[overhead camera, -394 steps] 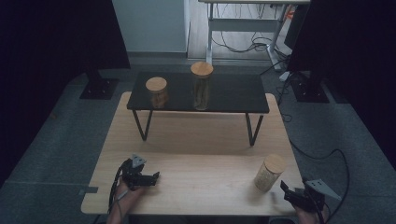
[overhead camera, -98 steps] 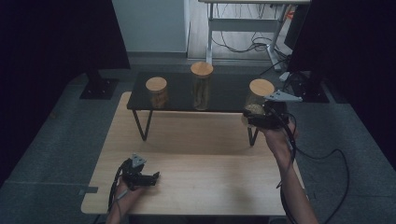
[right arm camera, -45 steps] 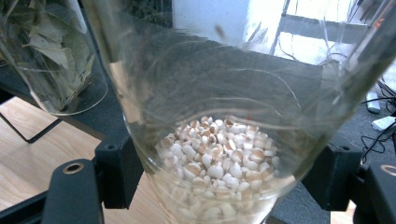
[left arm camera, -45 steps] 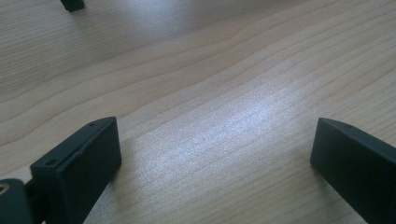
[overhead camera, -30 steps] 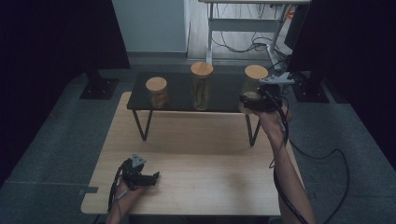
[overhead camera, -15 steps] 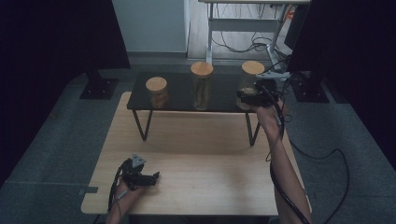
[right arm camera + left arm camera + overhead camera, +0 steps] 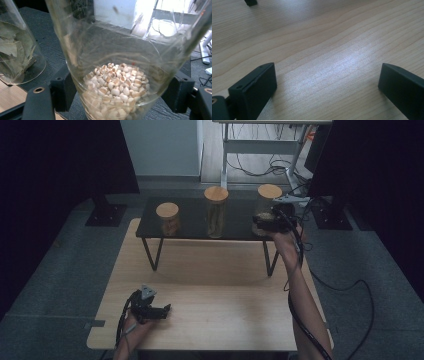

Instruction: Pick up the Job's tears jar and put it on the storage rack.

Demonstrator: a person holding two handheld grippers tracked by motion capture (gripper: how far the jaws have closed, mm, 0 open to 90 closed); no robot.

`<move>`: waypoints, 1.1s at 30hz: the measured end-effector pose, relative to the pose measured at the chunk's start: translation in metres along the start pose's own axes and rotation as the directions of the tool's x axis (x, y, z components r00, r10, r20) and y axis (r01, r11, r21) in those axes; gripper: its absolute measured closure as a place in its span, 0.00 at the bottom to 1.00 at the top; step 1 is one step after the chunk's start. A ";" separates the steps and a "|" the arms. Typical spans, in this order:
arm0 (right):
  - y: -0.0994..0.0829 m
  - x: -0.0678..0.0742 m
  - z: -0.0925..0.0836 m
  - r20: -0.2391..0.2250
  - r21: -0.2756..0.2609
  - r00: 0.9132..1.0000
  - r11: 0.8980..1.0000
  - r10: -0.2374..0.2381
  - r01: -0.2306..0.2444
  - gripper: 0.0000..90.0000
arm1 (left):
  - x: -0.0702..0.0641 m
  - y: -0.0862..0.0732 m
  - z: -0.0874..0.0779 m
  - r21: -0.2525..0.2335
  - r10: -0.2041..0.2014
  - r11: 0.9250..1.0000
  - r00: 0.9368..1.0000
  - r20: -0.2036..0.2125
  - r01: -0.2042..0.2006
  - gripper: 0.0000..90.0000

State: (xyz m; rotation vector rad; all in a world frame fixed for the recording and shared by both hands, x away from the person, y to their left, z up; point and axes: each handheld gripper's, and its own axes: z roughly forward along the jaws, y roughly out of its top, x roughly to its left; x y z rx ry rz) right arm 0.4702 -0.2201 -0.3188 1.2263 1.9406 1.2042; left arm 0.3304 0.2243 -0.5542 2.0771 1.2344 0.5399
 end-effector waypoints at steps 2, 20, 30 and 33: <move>-0.001 -0.002 0.000 -0.022 -0.012 1.000 1.000 0.003 -0.003 0.22 | 0.000 0.000 0.000 0.000 0.000 1.000 1.000 0.000 0.000 0.02; -0.010 -0.004 -0.007 -0.021 -0.053 1.000 0.998 -0.019 0.018 0.05 | 0.000 0.000 0.000 0.002 0.001 1.000 1.000 0.001 -0.001 0.02; -0.017 -0.007 -0.019 -0.016 -0.062 1.000 0.998 -0.019 0.018 0.06 | 0.000 0.000 0.000 0.000 -0.001 1.000 1.000 0.001 0.001 0.02; -0.019 -0.006 -0.022 -0.018 -0.065 1.000 0.998 -0.019 0.018 0.06 | 0.000 0.000 0.000 0.000 -0.001 1.000 1.000 0.001 0.001 0.02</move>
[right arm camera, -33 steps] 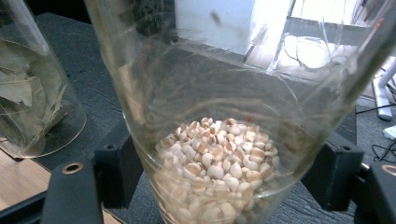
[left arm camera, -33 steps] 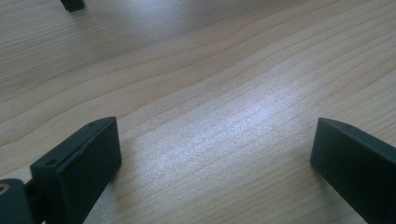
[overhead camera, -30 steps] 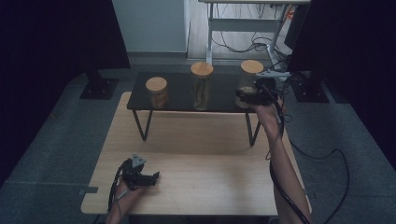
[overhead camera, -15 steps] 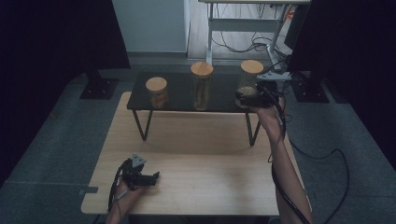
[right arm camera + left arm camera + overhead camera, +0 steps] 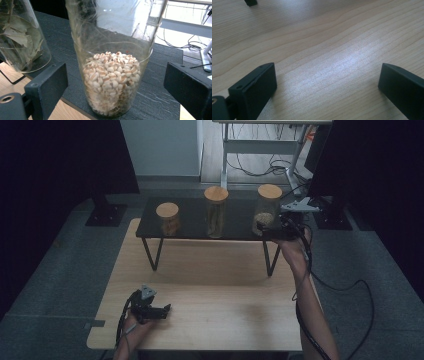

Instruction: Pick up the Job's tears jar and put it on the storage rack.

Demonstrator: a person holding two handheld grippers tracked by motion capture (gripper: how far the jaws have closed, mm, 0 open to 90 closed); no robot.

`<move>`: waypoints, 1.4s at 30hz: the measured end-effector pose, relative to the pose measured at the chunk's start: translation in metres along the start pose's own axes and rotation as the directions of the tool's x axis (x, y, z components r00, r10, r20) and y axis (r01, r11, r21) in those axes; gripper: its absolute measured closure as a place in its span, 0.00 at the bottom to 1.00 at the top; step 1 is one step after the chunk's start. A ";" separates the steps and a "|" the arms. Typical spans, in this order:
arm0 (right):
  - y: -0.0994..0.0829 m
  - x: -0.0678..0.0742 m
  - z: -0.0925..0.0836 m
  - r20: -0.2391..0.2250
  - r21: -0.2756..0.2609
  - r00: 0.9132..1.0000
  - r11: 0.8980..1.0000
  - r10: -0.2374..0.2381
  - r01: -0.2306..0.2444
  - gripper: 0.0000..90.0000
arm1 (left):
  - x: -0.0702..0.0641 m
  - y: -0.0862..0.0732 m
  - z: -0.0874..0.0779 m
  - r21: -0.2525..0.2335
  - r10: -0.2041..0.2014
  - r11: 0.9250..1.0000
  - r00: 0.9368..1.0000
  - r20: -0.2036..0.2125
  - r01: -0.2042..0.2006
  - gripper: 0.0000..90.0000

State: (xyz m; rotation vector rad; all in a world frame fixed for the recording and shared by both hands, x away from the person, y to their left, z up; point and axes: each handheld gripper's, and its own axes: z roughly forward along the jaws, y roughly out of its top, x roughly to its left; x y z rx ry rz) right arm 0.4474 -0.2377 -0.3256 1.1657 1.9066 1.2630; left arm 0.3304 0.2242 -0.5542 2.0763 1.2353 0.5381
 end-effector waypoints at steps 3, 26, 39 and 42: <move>-0.001 0.001 -0.003 -0.002 -0.001 1.000 1.000 -0.005 0.005 0.06 | 0.000 0.000 0.000 -0.001 0.000 1.000 1.000 0.000 0.000 0.02; -0.029 -0.004 -0.028 0.017 -0.010 1.000 1.000 0.012 -0.012 0.05 | 0.000 0.000 0.000 -0.001 -0.001 1.000 1.000 0.000 0.001 0.02; -0.050 -0.006 -0.039 0.028 0.004 0.999 1.000 0.015 -0.015 0.05 | 0.000 0.000 0.000 -0.001 0.000 1.000 1.000 0.000 0.000 0.02; -0.055 -0.007 -0.040 0.033 0.009 0.999 1.000 0.017 -0.017 0.05 | 0.000 0.000 0.000 0.000 -0.001 1.000 1.000 0.000 0.001 0.02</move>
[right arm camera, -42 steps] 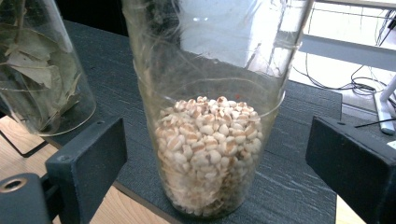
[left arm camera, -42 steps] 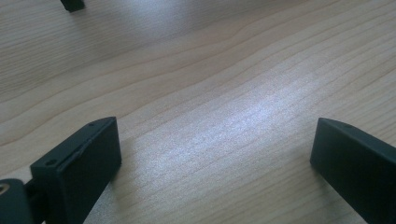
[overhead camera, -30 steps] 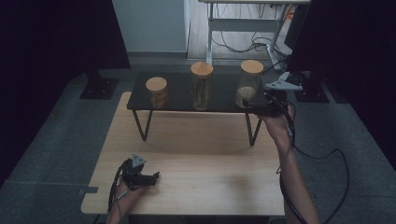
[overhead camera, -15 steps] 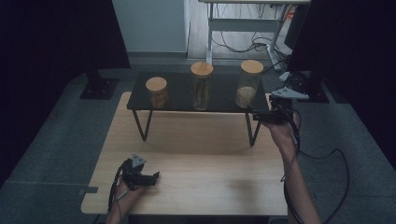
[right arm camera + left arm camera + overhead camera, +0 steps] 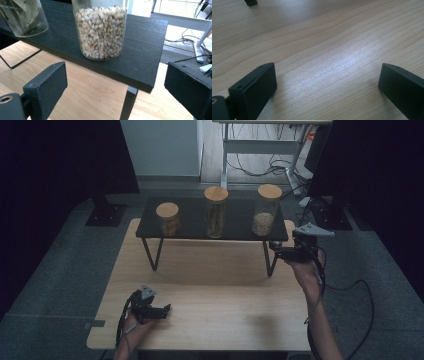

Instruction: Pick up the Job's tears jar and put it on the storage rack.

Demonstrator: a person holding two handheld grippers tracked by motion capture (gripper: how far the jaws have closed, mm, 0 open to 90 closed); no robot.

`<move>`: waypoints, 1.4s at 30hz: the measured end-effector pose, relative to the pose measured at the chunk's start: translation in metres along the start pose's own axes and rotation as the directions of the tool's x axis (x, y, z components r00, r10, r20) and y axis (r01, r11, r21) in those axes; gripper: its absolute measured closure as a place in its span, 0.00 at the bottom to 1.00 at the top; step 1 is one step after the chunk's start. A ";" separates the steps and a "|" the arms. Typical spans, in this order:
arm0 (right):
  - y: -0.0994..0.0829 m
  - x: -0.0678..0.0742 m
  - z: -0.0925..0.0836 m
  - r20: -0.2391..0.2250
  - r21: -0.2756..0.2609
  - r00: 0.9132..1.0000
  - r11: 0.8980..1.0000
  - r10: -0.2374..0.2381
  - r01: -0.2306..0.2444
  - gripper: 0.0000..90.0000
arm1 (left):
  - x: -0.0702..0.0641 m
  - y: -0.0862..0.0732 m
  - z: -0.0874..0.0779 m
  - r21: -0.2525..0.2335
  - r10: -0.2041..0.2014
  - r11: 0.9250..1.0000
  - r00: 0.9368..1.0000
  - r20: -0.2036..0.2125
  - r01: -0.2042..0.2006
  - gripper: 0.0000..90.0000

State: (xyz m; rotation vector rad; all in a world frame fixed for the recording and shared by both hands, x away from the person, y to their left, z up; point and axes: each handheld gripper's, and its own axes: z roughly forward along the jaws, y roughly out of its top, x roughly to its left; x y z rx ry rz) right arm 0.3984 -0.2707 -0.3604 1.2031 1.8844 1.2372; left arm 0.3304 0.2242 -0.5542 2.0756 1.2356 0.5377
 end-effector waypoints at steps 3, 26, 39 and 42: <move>-0.005 -0.001 -0.002 0.005 0.004 1.000 1.000 0.003 -0.003 0.05 | 0.000 0.000 0.000 0.001 0.000 1.000 1.000 0.000 0.000 0.02; -0.043 -0.003 -0.013 0.029 0.011 0.999 1.000 0.019 -0.020 0.05 | 0.000 0.000 0.000 0.001 -0.002 1.000 1.000 0.001 0.002 0.02; -0.067 0.000 -0.016 0.038 0.037 0.999 0.999 0.009 -0.010 0.05 | 0.000 0.000 0.000 -0.001 -0.002 1.000 1.000 0.000 0.002 0.02; -0.074 0.001 -0.016 0.033 0.049 0.999 0.999 0.004 -0.006 0.05 | 0.000 0.000 0.000 -0.001 -0.001 1.000 1.000 0.000 0.001 0.02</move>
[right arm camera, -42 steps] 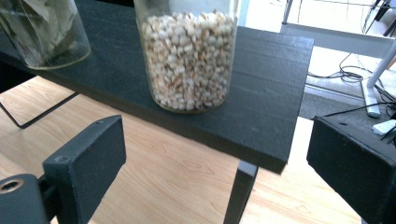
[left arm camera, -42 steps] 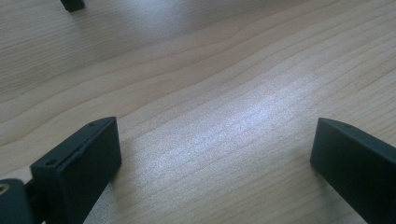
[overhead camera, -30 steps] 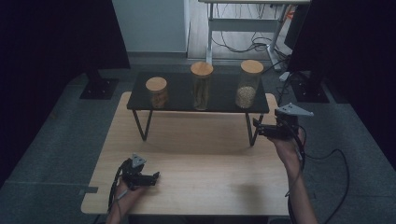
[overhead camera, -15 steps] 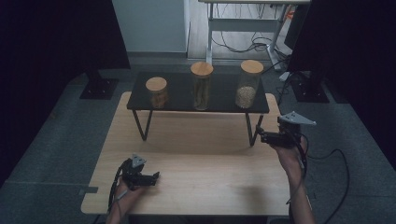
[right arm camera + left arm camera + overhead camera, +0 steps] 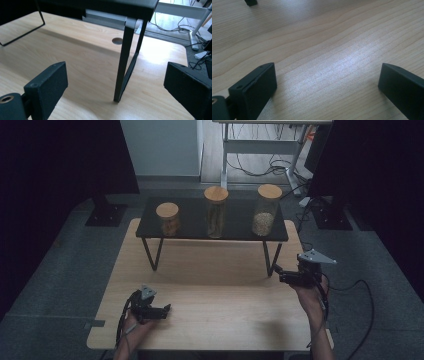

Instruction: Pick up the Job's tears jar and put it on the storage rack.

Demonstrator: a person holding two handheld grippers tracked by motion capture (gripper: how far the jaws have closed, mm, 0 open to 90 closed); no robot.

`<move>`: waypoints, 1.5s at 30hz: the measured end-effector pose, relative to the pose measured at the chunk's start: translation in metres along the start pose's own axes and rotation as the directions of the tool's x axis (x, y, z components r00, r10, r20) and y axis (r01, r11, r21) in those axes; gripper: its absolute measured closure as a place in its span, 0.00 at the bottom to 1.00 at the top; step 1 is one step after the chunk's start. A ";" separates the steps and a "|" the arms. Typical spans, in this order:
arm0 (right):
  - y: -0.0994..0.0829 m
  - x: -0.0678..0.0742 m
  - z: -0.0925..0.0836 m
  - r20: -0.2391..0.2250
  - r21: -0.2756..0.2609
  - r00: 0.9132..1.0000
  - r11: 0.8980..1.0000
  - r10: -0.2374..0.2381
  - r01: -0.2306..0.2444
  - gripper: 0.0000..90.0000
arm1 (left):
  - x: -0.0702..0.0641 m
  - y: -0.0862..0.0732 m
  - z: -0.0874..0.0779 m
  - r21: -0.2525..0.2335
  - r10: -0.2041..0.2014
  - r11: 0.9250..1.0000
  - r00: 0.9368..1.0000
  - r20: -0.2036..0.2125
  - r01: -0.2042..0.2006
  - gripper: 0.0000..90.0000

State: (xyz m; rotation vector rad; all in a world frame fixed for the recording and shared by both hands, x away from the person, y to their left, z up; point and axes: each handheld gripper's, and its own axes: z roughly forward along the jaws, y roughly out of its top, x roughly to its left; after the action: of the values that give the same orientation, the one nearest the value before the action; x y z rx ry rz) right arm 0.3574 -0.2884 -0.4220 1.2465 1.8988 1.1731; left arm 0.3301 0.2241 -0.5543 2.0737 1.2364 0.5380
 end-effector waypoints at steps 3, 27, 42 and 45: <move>-0.004 0.000 0.000 0.000 0.003 1.000 1.000 0.005 -0.005 0.05 | 0.000 0.000 0.000 0.000 0.000 1.000 1.000 0.000 0.000 0.02; -0.059 0.011 0.003 0.042 0.058 0.999 0.998 -0.008 0.005 0.06 | 0.000 0.000 0.000 0.002 0.004 1.000 1.000 -0.001 -0.004 0.02; -0.100 0.011 0.012 0.054 0.129 0.998 0.990 0.044 -0.050 0.06 | 0.000 0.000 0.000 0.003 0.003 1.000 1.000 -0.003 -0.003 0.02; -0.106 0.011 0.013 0.056 0.147 0.997 0.987 0.051 -0.058 0.06 | 0.000 0.000 0.000 0.003 0.002 1.000 1.000 -0.003 -0.002 0.02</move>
State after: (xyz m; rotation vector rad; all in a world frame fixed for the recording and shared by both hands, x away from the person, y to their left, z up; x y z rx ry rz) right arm 0.3203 -0.2924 -0.5232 1.4024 1.9541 1.0316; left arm 0.3296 0.2241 -0.5542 2.0776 1.2377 0.5409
